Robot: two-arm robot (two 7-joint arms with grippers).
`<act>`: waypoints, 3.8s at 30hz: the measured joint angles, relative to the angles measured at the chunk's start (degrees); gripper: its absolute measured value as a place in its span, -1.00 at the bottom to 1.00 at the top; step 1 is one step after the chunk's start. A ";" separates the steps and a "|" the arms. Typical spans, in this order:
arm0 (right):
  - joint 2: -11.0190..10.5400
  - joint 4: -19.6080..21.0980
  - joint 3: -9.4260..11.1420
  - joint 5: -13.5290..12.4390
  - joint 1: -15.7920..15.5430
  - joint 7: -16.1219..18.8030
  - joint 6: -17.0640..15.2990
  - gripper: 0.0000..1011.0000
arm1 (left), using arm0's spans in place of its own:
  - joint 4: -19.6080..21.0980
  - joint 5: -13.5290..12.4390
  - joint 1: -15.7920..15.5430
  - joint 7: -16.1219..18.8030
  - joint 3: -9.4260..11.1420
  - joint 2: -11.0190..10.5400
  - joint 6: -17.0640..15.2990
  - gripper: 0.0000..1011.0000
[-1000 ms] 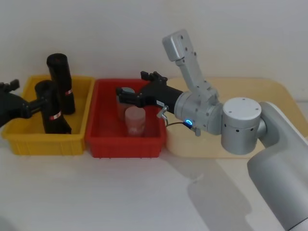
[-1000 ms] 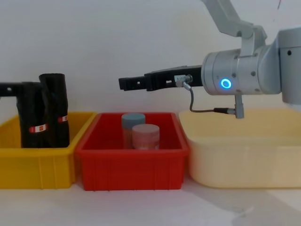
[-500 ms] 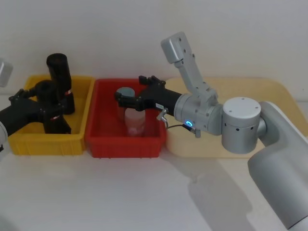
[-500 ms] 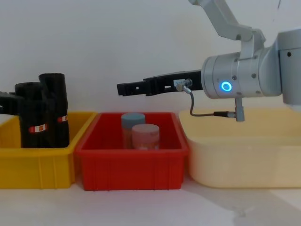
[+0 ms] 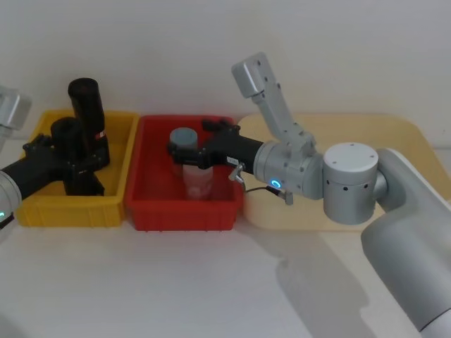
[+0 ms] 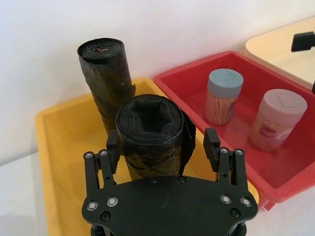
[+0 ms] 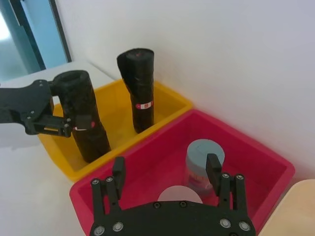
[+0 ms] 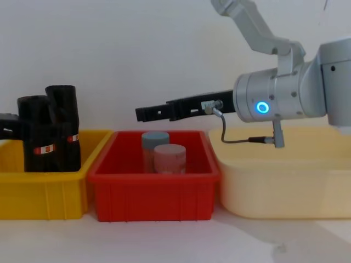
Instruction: Pick up the garbage bag with the one hand and transfer it to the other hand.
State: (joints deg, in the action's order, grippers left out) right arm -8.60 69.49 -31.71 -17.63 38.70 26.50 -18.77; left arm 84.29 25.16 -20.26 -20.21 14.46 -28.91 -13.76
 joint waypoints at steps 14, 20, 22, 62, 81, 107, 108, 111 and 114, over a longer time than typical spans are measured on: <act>0.95 -6.25 -2.21 -0.03 2.59 1.74 -0.31 0.98 | -0.85 -0.41 -0.60 -0.09 0.55 0.33 0.07 0.98; 1.23 -8.36 -2.92 0.45 3.61 2.14 -0.30 0.98 | -1.03 -0.48 -0.73 -0.09 0.66 0.39 0.11 0.98; 1.23 -8.72 -3.04 0.58 3.81 2.25 -0.35 0.98 | -1.07 -0.50 -0.76 -0.09 0.68 0.40 0.11 0.98; 0.86 -13.26 -4.87 2.98 6.21 5.30 -1.73 0.34 | -1.25 -0.58 -0.90 -0.08 0.80 0.47 0.10 0.24; 0.87 -13.49 -4.97 3.09 6.32 5.48 -1.71 0.31 | -1.24 -0.58 -0.89 -0.08 0.80 0.47 0.10 -0.25; -2.62 -3.32 -3.48 2.46 4.78 5.42 -0.51 0.31 | 5.74 -1.69 -0.55 1.28 -0.79 0.76 -0.22 -0.30; -3.16 -1.96 -3.16 2.43 4.58 5.07 -0.52 0.31 | 6.35 -1.64 -0.90 1.28 -0.88 0.84 -0.40 -0.30; -4.64 1.13 -2.31 2.43 4.00 4.10 -0.84 0.31 | 7.32 -1.37 -1.89 1.06 -0.89 1.05 -0.69 -0.30; -6.01 4.13 -1.43 2.49 3.42 3.00 -1.53 0.31 | 7.77 -1.08 -3.05 0.54 -0.58 1.36 -0.86 -0.30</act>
State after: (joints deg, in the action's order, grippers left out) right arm -14.62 73.62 -33.13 -15.14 42.12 29.50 -20.30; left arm 92.06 24.08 -23.31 -19.68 13.88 -27.54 -14.62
